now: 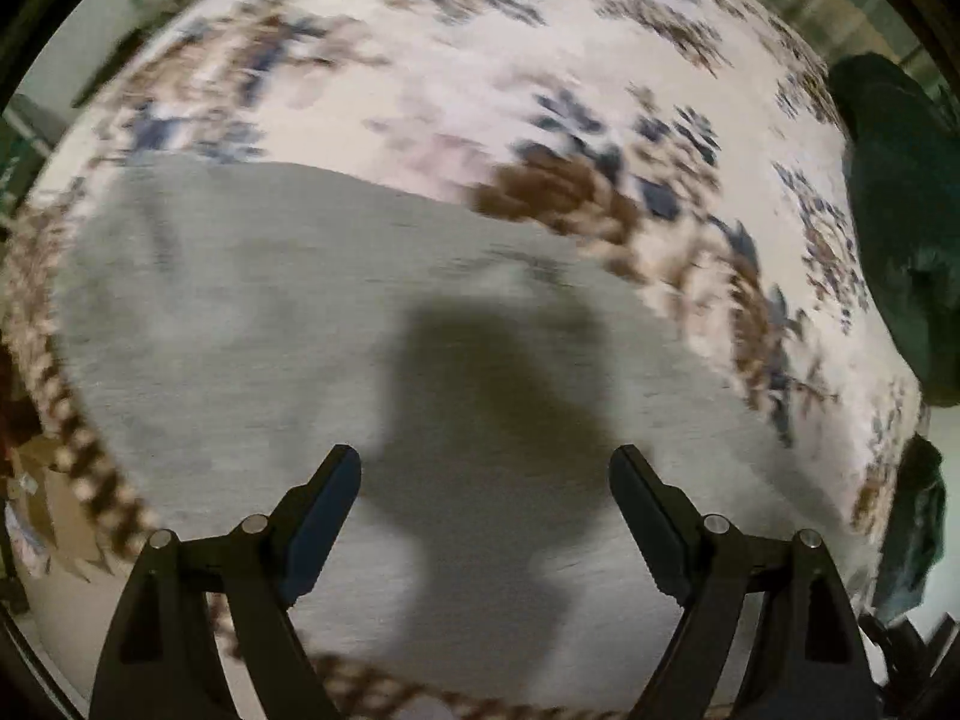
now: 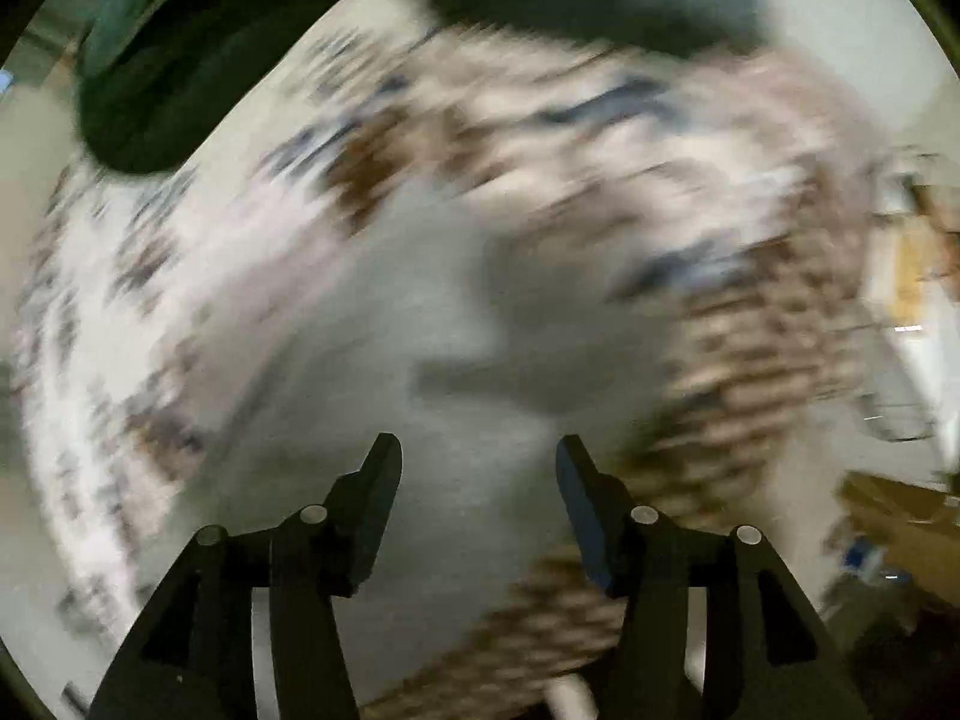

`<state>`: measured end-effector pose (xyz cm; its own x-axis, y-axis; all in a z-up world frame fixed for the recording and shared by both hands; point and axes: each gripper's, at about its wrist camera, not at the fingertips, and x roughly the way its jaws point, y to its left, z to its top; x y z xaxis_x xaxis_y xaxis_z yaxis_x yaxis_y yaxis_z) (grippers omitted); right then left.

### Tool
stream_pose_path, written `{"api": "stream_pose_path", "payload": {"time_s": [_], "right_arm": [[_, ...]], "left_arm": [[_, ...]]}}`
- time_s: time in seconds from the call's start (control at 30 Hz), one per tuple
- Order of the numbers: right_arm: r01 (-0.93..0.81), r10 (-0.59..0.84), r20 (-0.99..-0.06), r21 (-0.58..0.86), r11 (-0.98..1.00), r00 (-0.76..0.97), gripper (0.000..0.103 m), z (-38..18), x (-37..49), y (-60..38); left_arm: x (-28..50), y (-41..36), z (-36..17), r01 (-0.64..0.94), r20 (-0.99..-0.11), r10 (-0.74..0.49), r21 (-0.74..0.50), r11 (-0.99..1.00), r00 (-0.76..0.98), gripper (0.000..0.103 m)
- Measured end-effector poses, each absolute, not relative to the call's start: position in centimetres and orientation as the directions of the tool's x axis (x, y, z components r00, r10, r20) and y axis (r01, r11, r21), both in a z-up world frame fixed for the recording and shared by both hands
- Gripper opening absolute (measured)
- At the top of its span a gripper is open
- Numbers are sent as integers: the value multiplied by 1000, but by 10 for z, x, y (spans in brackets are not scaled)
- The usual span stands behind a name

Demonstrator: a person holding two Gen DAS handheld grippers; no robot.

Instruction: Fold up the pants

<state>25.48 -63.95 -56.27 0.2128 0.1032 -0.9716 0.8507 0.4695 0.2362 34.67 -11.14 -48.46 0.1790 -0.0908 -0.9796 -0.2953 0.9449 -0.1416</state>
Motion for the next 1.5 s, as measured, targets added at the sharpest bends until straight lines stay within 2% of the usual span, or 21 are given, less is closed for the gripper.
{"api": "stream_pose_path", "payload": {"time_s": [0.1,0.17,0.2,0.27,0.33,0.37,0.4,0.5,0.73,0.93,1.07,1.13,1.2,1.23,1.27,1.3,1.33,1.37,1.43,1.5], "right_arm": [[854,238,-940,323,407,243,56,-596,308,-622],[871,268,-937,316,376,225,56,-617,335,-616],[882,285,-936,305,359,207,56,-626,341,-614],[906,307,-938,264,332,161,55,-645,350,-603],[919,294,-948,221,327,123,41,-655,352,-596],[921,283,-953,199,335,103,21,-659,352,-594],[922,271,-958,184,342,91,10,-660,352,-593],[925,248,-959,213,315,137,6,-651,345,-595],[893,183,-962,260,367,205,5,-612,356,-604],[891,166,-964,256,374,207,5,-606,374,-619],[893,198,-966,235,383,169,5,-628,388,-620],[873,251,-952,269,408,176,12,-639,394,-621],[839,328,-916,359,409,231,51,-642,392,-619],[815,346,-898,405,414,271,58,-636,385,-620],[796,343,-889,435,420,305,65,-626,376,-621],[775,332,-879,464,430,342,71,-612,363,-623],[765,312,-877,475,436,366,75,-598,345,-627],[769,277,-880,473,430,386,80,-585,325,-633],[800,194,-900,437,411,391,80,-567,285,-648],[878,98,-946,323,354,309,80,-561,238,-667]], "left_arm": [[381,-136,-511,-305,-988,-115,-142,942,106,84],[397,-147,-528,-322,-988,-137,-151,935,66,82],[404,-150,-538,-332,-989,-140,-146,932,41,68],[416,-156,-556,-347,-991,-134,-125,930,-2,52],[422,-157,-570,-351,-993,-116,-102,931,-20,40],[422,-156,-573,-354,-995,-99,-84,931,-25,24],[422,-153,-573,-356,-996,-85,-72,932,-21,16],[416,-146,-559,-353,-992,-120,-120,928,22,8],[416,-138,-531,-355,-981,-168,-191,915,93,8],[443,-144,-531,-342,-985,-134,-165,925,113,8],[458,-151,-547,-313,-990,-126,-142,939,71,12],[453,-147,-539,-297,-980,-173,-196,934,103,14],[445,-145,-528,-266,-965,-220,-252,931,145,17],[439,-145,-518,-235,-957,-235,-271,933,170,20],[433,-146,-509,-210,-953,-232,-271,939,194,31],[424,-148,-497,-178,-950,-219,-260,949,224,53],[419,-151,-490,-155,-946,-219,-260,953,240,68],[410,-155,-482,-128,-941,-218,-257,958,257,88],[391,-163,-468,-82,-935,-197,-230,970,295,90],[375,-173,-462,-56,-934,-163,-190,980,317,90]]}}
